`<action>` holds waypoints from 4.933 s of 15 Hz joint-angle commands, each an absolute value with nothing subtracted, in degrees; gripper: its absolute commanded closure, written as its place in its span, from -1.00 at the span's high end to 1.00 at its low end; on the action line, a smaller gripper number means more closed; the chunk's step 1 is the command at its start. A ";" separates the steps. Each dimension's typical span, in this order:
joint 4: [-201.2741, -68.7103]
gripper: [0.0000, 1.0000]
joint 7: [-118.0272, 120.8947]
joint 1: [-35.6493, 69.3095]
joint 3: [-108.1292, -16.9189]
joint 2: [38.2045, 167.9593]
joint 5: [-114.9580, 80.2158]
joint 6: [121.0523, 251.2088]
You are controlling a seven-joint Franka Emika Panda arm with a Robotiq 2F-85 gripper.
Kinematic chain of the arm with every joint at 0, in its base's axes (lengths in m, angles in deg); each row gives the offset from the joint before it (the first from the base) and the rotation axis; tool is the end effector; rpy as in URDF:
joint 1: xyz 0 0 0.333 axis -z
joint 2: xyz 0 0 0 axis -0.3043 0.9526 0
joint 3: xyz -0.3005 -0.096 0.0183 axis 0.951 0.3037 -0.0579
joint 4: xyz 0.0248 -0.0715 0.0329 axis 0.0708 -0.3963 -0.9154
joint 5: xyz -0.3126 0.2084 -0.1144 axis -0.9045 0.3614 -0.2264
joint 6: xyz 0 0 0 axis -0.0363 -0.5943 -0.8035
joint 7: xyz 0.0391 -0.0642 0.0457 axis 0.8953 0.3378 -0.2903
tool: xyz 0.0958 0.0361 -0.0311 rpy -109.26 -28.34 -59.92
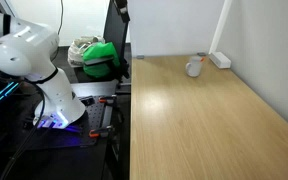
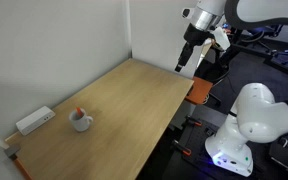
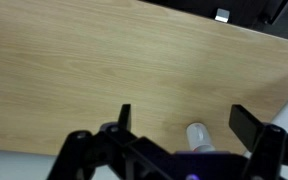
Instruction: Take the orange pen out of the white mug
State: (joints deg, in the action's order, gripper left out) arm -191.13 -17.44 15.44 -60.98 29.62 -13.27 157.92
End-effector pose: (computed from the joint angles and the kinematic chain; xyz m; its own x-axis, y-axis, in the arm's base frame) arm 0.2784 -0.0206 0.5638 0.9403 0.2081 0.2694 0.2256 -0.9736 -0.0353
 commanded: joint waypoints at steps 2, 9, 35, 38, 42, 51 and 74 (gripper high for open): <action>-191.04 1.00 -17.22 15.15 -60.81 29.64 -13.47 157.85; -191.24 1.00 -16.71 14.91 -61.11 29.49 -12.86 158.36; -193.44 1.00 47.74 29.59 -100.51 38.37 -21.01 184.97; -192.11 1.00 56.97 33.37 -105.64 40.02 -26.23 185.71; -192.59 1.00 61.22 31.91 -105.77 40.30 -29.75 184.25; -190.97 1.00 67.19 34.08 -108.39 42.21 -30.65 186.11; -169.95 1.00 103.76 54.23 -137.01 68.33 -54.46 184.31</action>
State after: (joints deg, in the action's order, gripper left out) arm -174.25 99.96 51.13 -133.38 62.68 -50.58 187.68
